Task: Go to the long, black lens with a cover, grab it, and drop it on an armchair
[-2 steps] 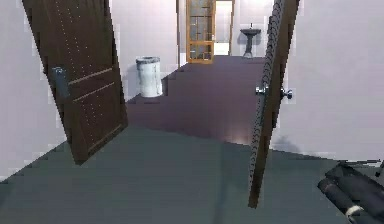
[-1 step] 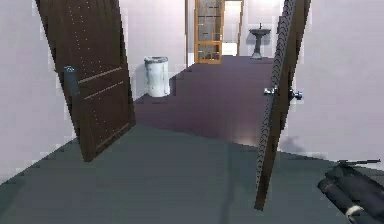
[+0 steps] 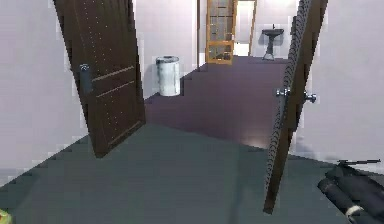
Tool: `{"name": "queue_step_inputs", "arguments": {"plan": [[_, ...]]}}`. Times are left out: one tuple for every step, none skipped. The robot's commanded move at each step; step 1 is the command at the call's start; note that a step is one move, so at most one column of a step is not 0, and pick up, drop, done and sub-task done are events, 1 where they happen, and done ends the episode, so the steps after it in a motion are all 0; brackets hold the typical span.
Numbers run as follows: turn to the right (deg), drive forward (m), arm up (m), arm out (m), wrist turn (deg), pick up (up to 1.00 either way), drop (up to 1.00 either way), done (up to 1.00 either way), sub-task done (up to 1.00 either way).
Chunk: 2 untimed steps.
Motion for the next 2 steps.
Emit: {"name": "queue_step_inputs", "arguments": {"plan": [[0.0,0.75,0.00,0.00,0.0,0.00,0.00,0.00,0.00],[3.0,0.00,0.00,0.00,0.0,0.00,0.00,0.00,0.00]]}}
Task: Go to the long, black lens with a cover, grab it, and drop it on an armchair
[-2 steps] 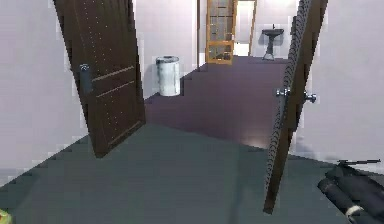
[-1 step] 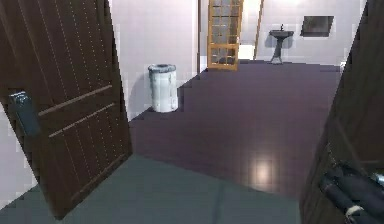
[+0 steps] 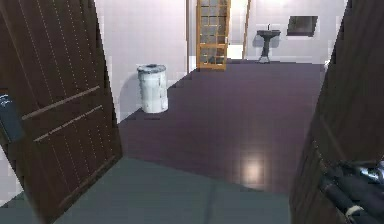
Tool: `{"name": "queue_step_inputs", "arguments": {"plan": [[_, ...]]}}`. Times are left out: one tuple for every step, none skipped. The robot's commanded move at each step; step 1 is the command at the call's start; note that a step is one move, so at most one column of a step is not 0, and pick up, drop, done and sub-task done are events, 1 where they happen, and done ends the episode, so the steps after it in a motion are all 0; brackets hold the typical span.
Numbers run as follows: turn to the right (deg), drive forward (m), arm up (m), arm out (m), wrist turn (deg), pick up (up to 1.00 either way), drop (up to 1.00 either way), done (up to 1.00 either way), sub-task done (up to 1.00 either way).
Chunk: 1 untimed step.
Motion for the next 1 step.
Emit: {"name": "queue_step_inputs", "arguments": {"plan": [[0.0,1.00,0.00,0.00,0.0,0.00,0.00,0.00,0.00]]}}
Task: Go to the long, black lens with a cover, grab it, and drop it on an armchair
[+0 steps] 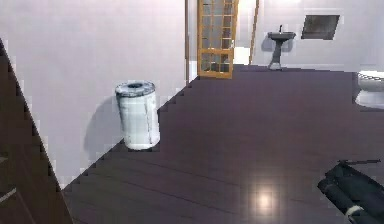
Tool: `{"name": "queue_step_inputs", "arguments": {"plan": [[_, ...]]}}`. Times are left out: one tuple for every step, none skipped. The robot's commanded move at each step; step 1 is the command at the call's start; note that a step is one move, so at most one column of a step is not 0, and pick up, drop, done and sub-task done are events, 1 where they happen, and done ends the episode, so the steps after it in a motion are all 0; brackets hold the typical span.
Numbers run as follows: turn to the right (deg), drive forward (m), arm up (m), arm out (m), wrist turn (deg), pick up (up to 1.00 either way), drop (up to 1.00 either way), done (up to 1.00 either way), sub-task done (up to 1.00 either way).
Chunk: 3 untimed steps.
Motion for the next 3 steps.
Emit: {"name": "queue_step_inputs", "arguments": {"plan": [[6.0,0.00,0.00,0.00,0.0,0.00,0.00,0.00,0.00],[0.0,0.05,0.00,0.00,0.0,0.00,0.00,0.00,0.00],[0.0,1.00,0.00,0.00,0.0,0.00,0.00,0.00,0.00]]}}
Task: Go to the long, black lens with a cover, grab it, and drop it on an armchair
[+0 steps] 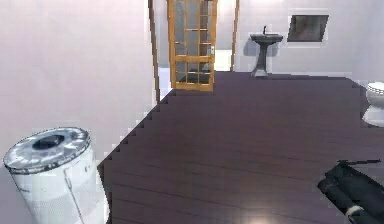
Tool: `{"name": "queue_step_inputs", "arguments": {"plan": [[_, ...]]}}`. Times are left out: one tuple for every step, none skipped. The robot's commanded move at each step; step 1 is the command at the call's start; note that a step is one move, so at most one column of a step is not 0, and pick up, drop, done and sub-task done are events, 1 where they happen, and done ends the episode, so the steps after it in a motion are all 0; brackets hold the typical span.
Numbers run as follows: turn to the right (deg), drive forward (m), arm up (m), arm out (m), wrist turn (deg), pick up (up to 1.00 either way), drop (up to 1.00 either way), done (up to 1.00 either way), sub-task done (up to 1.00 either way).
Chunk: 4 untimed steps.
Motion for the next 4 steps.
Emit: {"name": "queue_step_inputs", "arguments": {"plan": [[-3.0,0.00,0.00,0.00,0.0,0.00,0.00,0.00,0.00],[0.0,1.00,0.00,0.00,0.0,0.00,0.00,0.00,0.00],[0.0,1.00,0.00,0.00,0.0,0.00,0.00,0.00,0.00],[0.0,1.00,0.00,0.00,0.0,0.00,0.00,0.00,0.00]]}}
